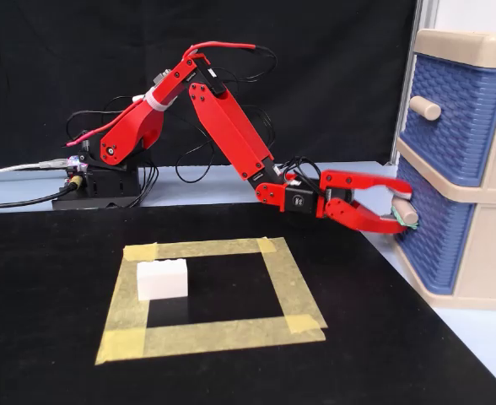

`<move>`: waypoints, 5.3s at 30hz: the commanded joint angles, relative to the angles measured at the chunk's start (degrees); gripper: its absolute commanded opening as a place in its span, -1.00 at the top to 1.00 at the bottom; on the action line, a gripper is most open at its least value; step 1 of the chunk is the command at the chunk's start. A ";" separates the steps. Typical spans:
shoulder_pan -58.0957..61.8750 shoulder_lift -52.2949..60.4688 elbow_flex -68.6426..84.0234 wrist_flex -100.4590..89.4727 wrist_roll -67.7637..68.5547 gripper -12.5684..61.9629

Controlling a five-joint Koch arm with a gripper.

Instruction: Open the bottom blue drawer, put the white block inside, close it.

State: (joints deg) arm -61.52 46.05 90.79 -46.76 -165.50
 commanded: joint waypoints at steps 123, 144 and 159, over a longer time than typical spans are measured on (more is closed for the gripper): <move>4.39 6.06 -84.90 144.32 23.38 0.87; 15.21 29.97 -66.53 163.48 27.77 -0.25; 8.09 19.51 -53.09 144.49 16.87 -0.25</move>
State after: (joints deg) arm -51.94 66.09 41.40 103.71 -146.16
